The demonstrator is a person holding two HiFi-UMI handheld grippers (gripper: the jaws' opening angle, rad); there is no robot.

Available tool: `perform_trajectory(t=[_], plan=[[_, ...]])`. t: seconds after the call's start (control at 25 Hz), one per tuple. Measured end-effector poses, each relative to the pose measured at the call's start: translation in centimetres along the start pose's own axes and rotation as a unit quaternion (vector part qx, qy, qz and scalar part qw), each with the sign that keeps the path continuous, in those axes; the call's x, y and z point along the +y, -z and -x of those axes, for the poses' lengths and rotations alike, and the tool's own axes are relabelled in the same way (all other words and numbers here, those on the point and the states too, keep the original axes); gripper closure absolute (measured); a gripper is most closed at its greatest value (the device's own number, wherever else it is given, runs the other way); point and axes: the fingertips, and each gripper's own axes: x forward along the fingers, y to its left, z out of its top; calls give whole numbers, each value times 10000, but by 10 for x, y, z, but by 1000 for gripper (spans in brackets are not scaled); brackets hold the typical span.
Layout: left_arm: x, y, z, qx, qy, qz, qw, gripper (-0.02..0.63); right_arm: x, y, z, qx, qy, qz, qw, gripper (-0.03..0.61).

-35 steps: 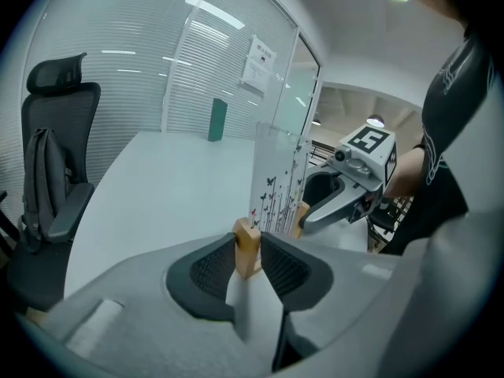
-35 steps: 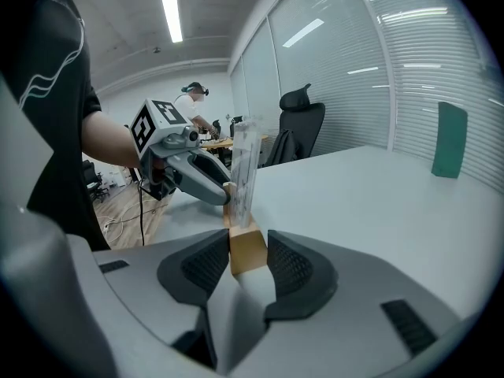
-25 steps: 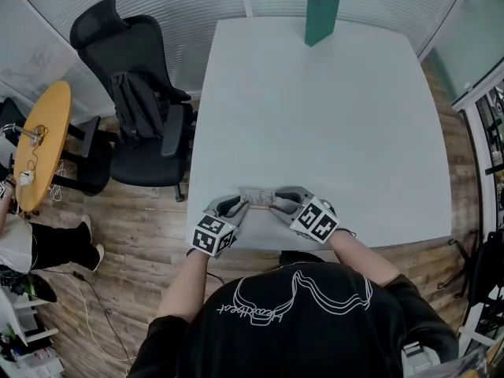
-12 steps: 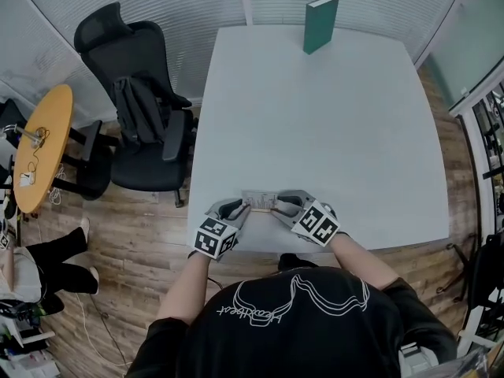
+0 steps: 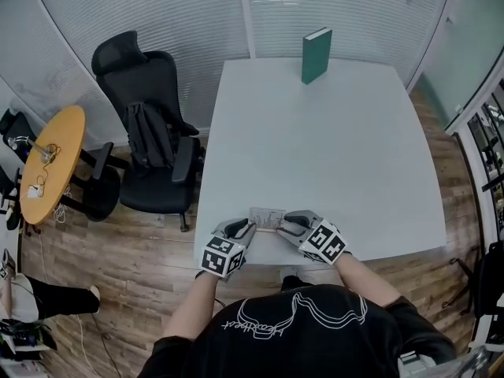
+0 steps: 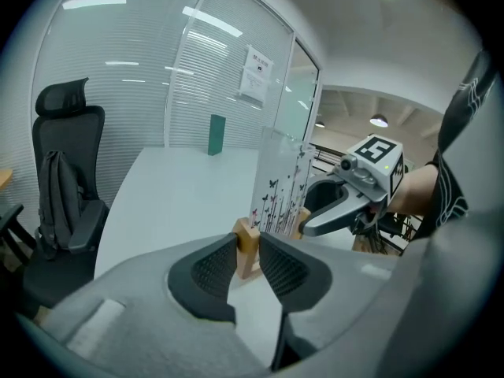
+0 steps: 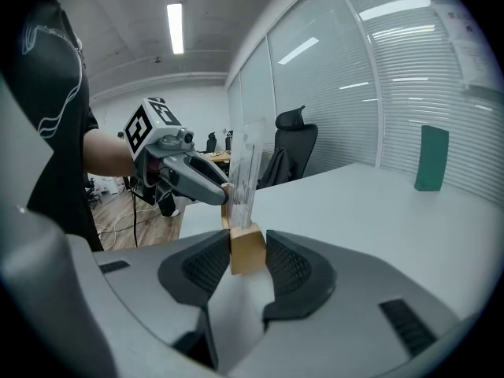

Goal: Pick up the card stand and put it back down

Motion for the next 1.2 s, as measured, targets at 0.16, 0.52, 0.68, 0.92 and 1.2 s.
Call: perform_trajectory(t=[0.16, 0.52, 0.68, 0.92, 1.2], plan=[[-22, -9, 24, -123, -45, -74, 9999, 517, 20, -11, 22, -136, 53, 140, 9998, 431], [-70, -23, 81, -311, 10, -75, 9995, 517, 69, -33, 71, -380, 106, 81, 9992, 431], [-88, -29, 104, -412, 24, -199, 9989, 517, 89, -45, 89, -346, 175, 198, 9991, 431], [-109, -35, 135, -661, 58, -359, 9971, 517, 115, -57, 109, -470, 257, 232, 9983, 431], [-123, -34, 159, -851, 128, -429, 9954, 517, 138, -65, 122, -559, 356, 317, 9973, 431]])
